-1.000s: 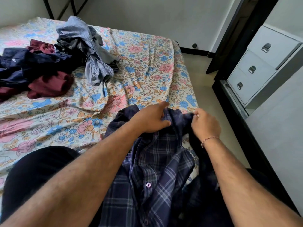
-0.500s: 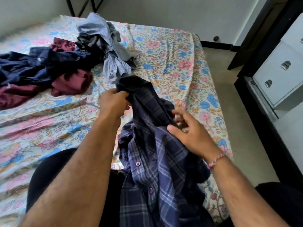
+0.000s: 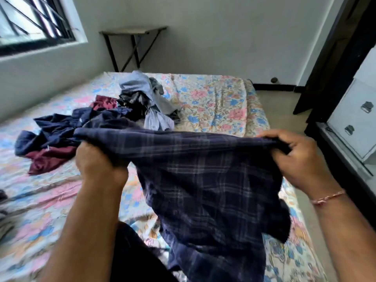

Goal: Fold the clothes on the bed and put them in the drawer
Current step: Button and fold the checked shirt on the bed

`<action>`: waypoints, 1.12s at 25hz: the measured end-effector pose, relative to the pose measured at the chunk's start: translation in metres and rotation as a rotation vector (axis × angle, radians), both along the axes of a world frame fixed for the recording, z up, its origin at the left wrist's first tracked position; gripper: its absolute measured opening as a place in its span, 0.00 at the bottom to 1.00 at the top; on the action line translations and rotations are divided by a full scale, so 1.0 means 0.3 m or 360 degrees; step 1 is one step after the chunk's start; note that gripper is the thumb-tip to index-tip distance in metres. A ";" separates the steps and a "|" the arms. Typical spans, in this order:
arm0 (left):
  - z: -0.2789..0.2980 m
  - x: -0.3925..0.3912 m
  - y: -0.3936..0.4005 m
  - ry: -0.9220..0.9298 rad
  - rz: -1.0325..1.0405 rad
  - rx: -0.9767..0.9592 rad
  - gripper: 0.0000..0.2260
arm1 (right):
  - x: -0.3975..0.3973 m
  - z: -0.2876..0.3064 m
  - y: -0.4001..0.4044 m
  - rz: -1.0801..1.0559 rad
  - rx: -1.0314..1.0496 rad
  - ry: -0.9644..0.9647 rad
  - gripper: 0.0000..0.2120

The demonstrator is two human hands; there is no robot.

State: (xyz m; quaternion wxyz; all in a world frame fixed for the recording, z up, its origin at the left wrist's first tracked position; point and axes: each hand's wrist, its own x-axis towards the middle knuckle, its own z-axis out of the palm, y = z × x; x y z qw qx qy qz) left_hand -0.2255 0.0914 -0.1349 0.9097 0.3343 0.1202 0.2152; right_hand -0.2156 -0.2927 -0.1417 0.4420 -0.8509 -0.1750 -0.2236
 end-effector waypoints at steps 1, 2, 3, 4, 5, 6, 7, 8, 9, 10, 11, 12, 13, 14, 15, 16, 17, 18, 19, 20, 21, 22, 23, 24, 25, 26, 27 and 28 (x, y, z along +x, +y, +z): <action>-0.014 -0.025 0.027 0.0058 0.0031 0.0041 0.13 | 0.019 0.037 -0.023 0.0122 0.0062 0.0067 0.20; -0.033 -0.047 0.050 0.0211 0.0047 0.0128 0.10 | 0.044 0.063 -0.040 0.0187 0.0052 0.0169 0.17; -0.065 -0.061 0.076 0.0428 0.0065 0.0232 0.06 | 0.079 0.069 -0.052 0.0158 -0.0091 0.0303 0.14; -0.100 -0.071 0.097 0.0635 0.0102 0.0367 0.05 | 0.120 0.055 -0.059 0.0083 -0.0353 0.0433 0.13; -0.129 -0.067 0.112 0.0784 0.0215 0.0533 0.05 | 0.155 0.022 -0.057 -0.0017 -0.0609 0.0562 0.13; -0.146 -0.058 0.118 0.0804 0.0428 0.0763 0.04 | 0.176 -0.023 -0.044 -0.0119 -0.0790 0.0660 0.15; -0.153 -0.032 0.112 0.0698 0.0629 0.1095 0.05 | 0.186 -0.074 -0.022 -0.0194 -0.0846 0.0684 0.18; -0.149 -0.004 0.089 0.0528 0.0665 0.1527 0.09 | 0.178 -0.125 0.003 -0.0240 -0.0837 0.0614 0.21; -0.138 0.025 0.045 0.0327 0.0471 0.1993 0.13 | 0.162 -0.172 0.033 -0.0290 -0.0843 0.0447 0.22; -0.133 0.059 -0.001 0.0200 0.0145 0.2494 0.17 | 0.143 -0.218 0.062 -0.0319 -0.0861 0.0234 0.23; -0.140 0.098 -0.044 0.0125 -0.0160 0.3008 0.22 | 0.122 -0.258 0.087 -0.0323 -0.0892 0.0055 0.21; -0.151 0.139 -0.087 0.0050 -0.0362 0.3478 0.28 | 0.107 -0.288 0.106 -0.0292 -0.0916 -0.0024 0.18; -0.176 0.180 -0.110 0.0012 -0.0504 0.3844 0.33 | 0.097 -0.311 0.115 -0.0239 -0.0951 0.0018 0.15; -0.202 0.216 -0.124 0.0048 -0.0619 0.4088 0.36 | 0.089 -0.330 0.119 -0.0200 -0.0987 0.0148 0.15; -0.230 0.252 -0.126 0.0148 -0.0707 0.4223 0.37 | 0.086 -0.353 0.113 -0.0182 -0.1053 0.0323 0.17; -0.259 0.283 -0.116 0.0274 -0.0776 0.4271 0.34 | 0.085 -0.381 0.095 -0.0192 -0.1155 0.0471 0.20; -0.288 0.311 -0.100 0.0379 -0.0819 0.4274 0.28 | 0.080 -0.407 0.070 -0.0227 -0.1257 0.0589 0.23; -0.314 0.326 -0.082 0.0451 -0.0814 0.4252 0.20 | 0.068 -0.433 0.043 -0.0271 -0.1323 0.0683 0.25; -0.336 0.337 -0.064 0.0509 -0.0777 0.4160 0.12 | 0.056 -0.458 0.016 -0.0324 -0.1347 0.0741 0.26; -0.352 0.347 -0.045 0.0561 -0.0735 0.3973 0.08 | 0.049 -0.484 -0.008 -0.0374 -0.1330 0.0766 0.25; -0.360 0.357 -0.025 0.0595 -0.0668 0.3759 0.06 | 0.044 -0.504 -0.026 -0.0416 -0.1295 0.0781 0.26; -0.359 0.368 -0.004 0.0594 -0.0553 0.3540 0.07 | 0.044 -0.519 -0.039 -0.0455 -0.1253 0.0806 0.28; -0.348 0.385 0.021 0.0585 -0.0381 0.3335 0.07 | 0.049 -0.529 -0.050 -0.0470 -0.1203 0.0844 0.31; -0.332 0.399 0.049 0.0607 -0.0159 0.3157 0.08 | 0.058 -0.528 -0.057 -0.0456 -0.1152 0.0895 0.35; -0.324 0.410 0.099 0.0704 0.0064 0.2976 0.09 | 0.073 -0.524 -0.065 -0.0424 -0.1105 0.0949 0.38; -0.330 0.416 0.171 0.0833 0.0236 0.2763 0.10 | 0.091 -0.518 -0.073 -0.0389 -0.1066 0.1019 0.40; -0.342 0.407 0.249 0.1036 0.0368 0.2499 0.11 | 0.107 -0.508 -0.080 -0.0346 -0.1043 0.1083 0.40; -0.371 0.398 0.345 0.1264 0.0447 0.2203 0.13 | 0.122 -0.501 -0.090 -0.0308 -0.1014 0.1118 0.38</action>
